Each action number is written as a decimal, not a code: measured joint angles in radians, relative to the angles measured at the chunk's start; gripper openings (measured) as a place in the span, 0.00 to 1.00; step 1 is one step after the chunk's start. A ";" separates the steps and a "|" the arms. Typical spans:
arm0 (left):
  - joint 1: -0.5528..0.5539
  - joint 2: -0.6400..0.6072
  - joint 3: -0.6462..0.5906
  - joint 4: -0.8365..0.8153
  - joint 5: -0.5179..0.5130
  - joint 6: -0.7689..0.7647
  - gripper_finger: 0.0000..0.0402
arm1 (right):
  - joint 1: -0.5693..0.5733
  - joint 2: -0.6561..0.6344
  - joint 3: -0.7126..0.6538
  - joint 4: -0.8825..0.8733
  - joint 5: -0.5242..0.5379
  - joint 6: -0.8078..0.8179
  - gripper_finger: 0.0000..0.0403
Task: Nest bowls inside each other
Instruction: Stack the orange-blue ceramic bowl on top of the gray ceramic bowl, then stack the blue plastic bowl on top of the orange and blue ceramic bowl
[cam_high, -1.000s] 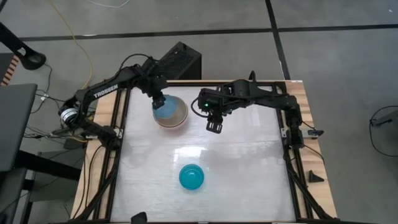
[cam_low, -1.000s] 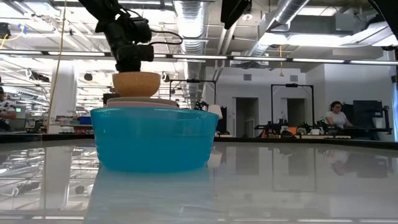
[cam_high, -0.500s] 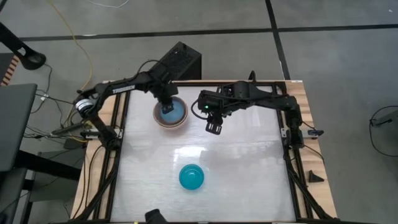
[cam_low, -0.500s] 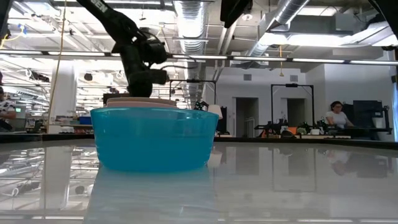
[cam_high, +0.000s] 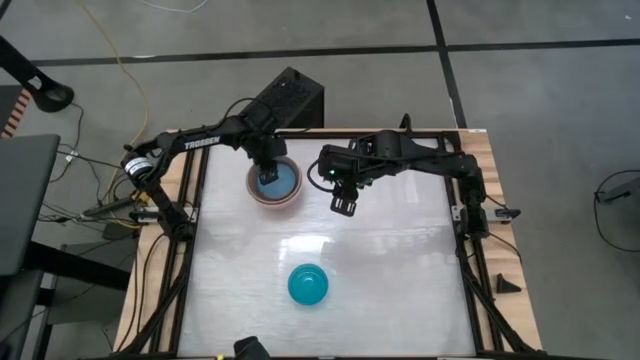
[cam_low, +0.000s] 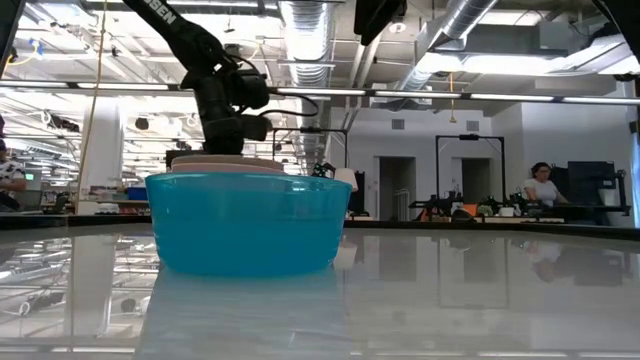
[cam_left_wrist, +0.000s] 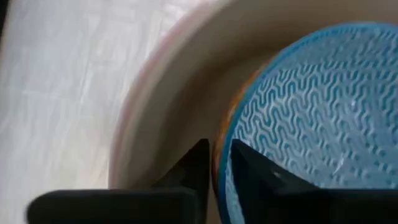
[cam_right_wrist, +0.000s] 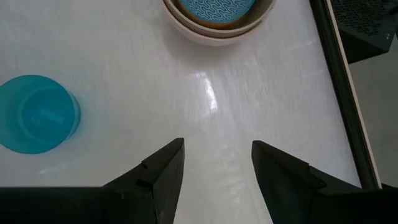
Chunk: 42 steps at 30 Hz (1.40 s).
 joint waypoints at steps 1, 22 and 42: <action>0.000 0.000 0.000 -0.006 -0.001 0.000 0.17 | -0.001 0.000 0.000 0.000 0.000 -0.001 0.55; 0.001 -0.041 0.221 -0.326 0.080 -0.003 0.38 | 0.036 0.082 0.000 0.044 -0.104 -0.023 0.55; -0.108 -0.781 -0.492 0.150 0.291 -0.414 0.26 | 0.037 0.182 -0.181 0.327 -0.439 -0.186 0.55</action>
